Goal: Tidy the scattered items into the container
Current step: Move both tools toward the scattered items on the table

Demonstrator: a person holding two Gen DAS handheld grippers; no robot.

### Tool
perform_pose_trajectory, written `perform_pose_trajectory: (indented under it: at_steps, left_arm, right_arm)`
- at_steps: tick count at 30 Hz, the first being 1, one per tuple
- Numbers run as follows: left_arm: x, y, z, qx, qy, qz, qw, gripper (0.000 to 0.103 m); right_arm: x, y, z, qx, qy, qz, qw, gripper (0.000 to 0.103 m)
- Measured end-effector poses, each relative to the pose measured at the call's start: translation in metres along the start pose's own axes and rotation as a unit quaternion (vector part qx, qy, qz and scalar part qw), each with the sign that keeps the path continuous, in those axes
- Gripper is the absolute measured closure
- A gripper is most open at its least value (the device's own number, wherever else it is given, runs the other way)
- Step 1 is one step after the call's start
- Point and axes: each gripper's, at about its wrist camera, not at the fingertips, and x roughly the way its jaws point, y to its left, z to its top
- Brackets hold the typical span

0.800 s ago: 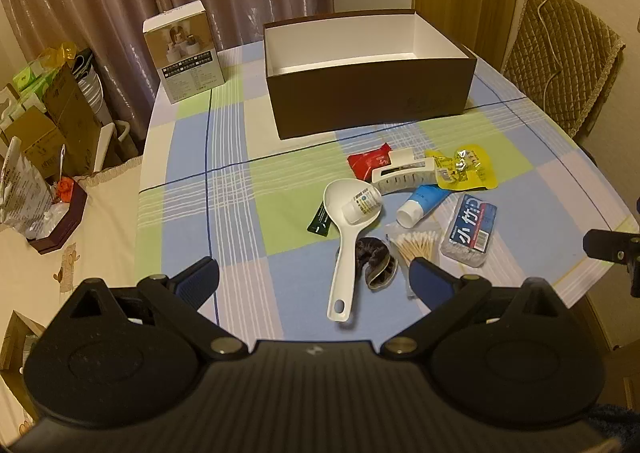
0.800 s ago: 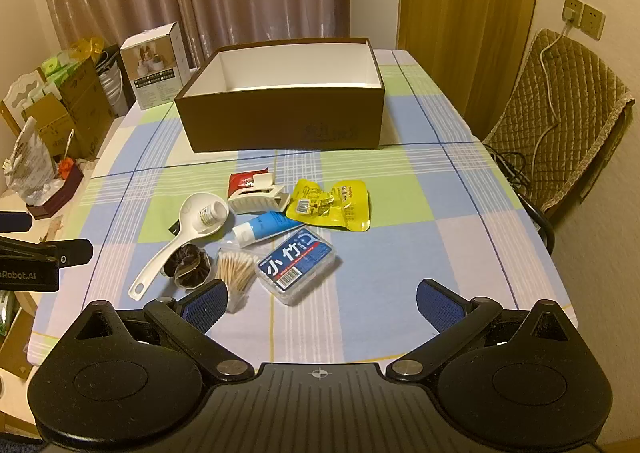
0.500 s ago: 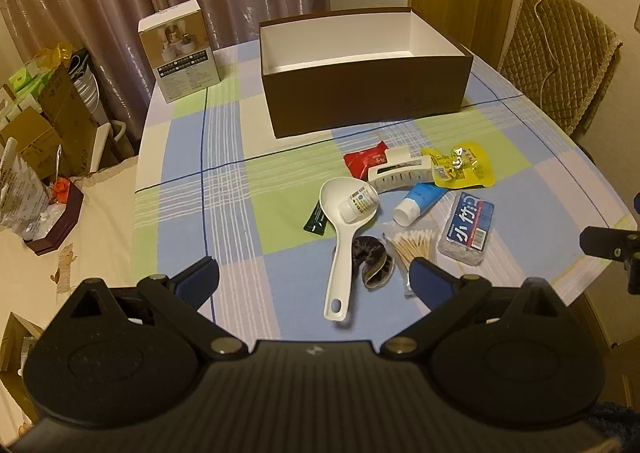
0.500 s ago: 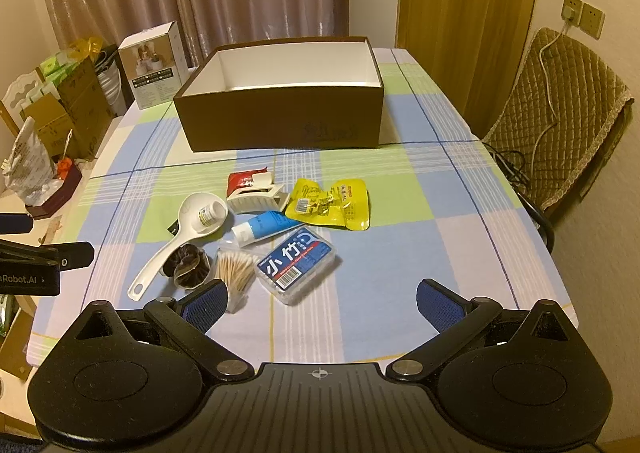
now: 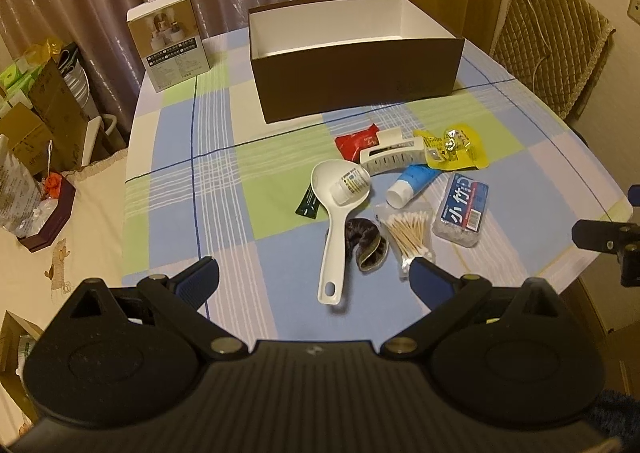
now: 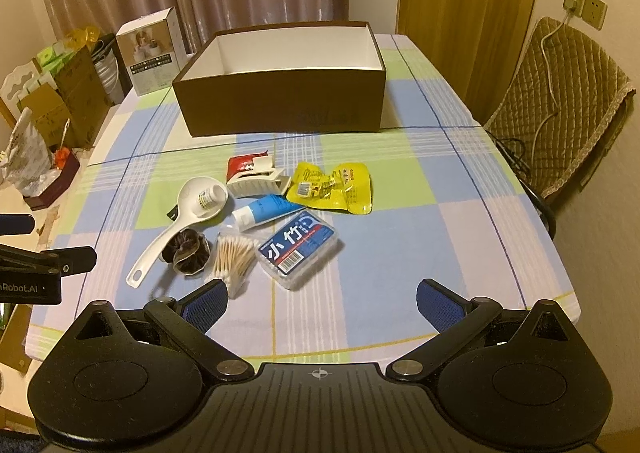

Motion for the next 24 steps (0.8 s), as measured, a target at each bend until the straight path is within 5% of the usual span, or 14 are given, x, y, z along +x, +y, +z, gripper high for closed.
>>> perform_pose_trajectory:
  at_steps: [24]
  left_arm:
    - [0.025,0.008,-0.004,-0.002,0.027,-0.031,0.9991,0.001]
  right_arm:
    - [0.028,-0.017,0.006,-0.001,0.016,0.034,0.999,0.000]
